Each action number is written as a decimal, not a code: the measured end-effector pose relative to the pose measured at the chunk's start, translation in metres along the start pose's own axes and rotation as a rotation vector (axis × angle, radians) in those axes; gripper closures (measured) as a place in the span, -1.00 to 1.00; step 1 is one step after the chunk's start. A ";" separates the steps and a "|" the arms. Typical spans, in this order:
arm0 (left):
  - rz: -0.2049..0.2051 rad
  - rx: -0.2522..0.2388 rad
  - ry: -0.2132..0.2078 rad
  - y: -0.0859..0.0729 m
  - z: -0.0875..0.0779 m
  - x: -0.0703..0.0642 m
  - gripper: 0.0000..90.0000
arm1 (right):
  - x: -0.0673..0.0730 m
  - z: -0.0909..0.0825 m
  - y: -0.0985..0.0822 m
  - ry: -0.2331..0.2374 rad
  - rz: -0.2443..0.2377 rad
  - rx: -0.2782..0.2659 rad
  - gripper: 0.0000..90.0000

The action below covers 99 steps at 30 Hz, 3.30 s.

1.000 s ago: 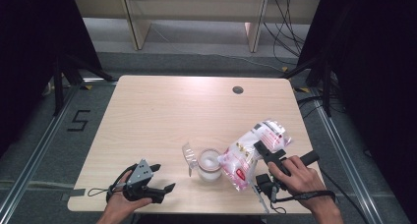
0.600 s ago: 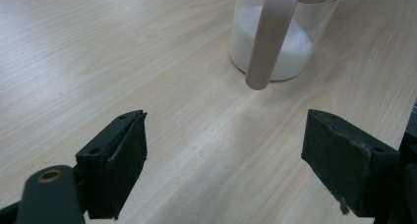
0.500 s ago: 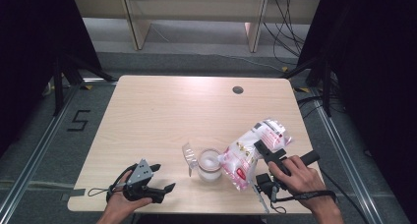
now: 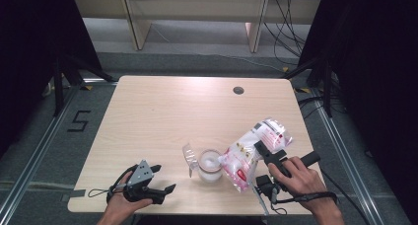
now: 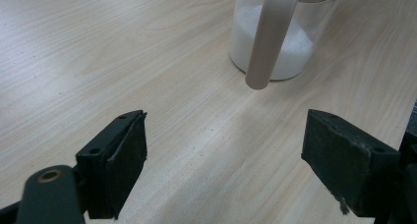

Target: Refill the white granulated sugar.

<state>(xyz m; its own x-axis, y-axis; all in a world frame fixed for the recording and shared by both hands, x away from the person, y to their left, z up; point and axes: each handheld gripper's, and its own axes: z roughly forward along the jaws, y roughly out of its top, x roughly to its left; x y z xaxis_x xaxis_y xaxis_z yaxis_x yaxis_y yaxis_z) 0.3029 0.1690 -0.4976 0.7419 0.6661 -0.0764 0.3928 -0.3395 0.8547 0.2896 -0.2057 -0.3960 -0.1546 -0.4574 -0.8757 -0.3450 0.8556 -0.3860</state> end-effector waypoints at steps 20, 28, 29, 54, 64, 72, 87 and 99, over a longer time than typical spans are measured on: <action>-0.005 0.000 -0.003 0.000 0.000 0.000 -0.63 | 0.002 0.004 -0.003 0.008 -0.001 -0.016 0.66; 0.000 -0.002 -0.003 0.000 0.000 0.000 -0.63 | 0.005 0.006 -0.005 0.011 0.027 -0.026 0.67; 0.000 -0.002 -0.003 0.000 0.000 0.000 -0.63 | 0.005 0.006 -0.005 0.011 0.027 -0.026 0.67; 0.005 0.001 0.000 0.000 0.000 0.000 -0.63 | 0.007 0.007 -0.009 0.009 0.071 -0.047 0.68; 0.004 0.012 0.006 0.000 -0.001 0.000 -0.63 | 0.004 0.006 -0.007 0.014 0.051 -0.037 0.68; 0.001 0.009 0.003 0.001 -0.001 0.000 -0.63 | 0.004 0.006 -0.007 0.021 0.045 -0.031 0.68; 0.003 0.007 0.005 0.001 -0.002 0.000 -0.63 | 0.004 0.007 -0.005 0.021 0.014 -0.030 0.69; 0.012 0.011 0.005 0.001 -0.003 0.001 -0.63 | 0.005 0.006 -0.006 0.025 0.046 -0.029 0.69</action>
<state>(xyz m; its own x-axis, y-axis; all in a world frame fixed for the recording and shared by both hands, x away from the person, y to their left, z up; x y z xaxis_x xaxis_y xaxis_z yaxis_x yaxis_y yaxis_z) 0.3026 0.1707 -0.4952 0.7440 0.6651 -0.0639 0.3899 -0.3545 0.8499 0.2962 -0.2119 -0.3992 -0.1936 -0.4238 -0.8848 -0.3637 0.8686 -0.3365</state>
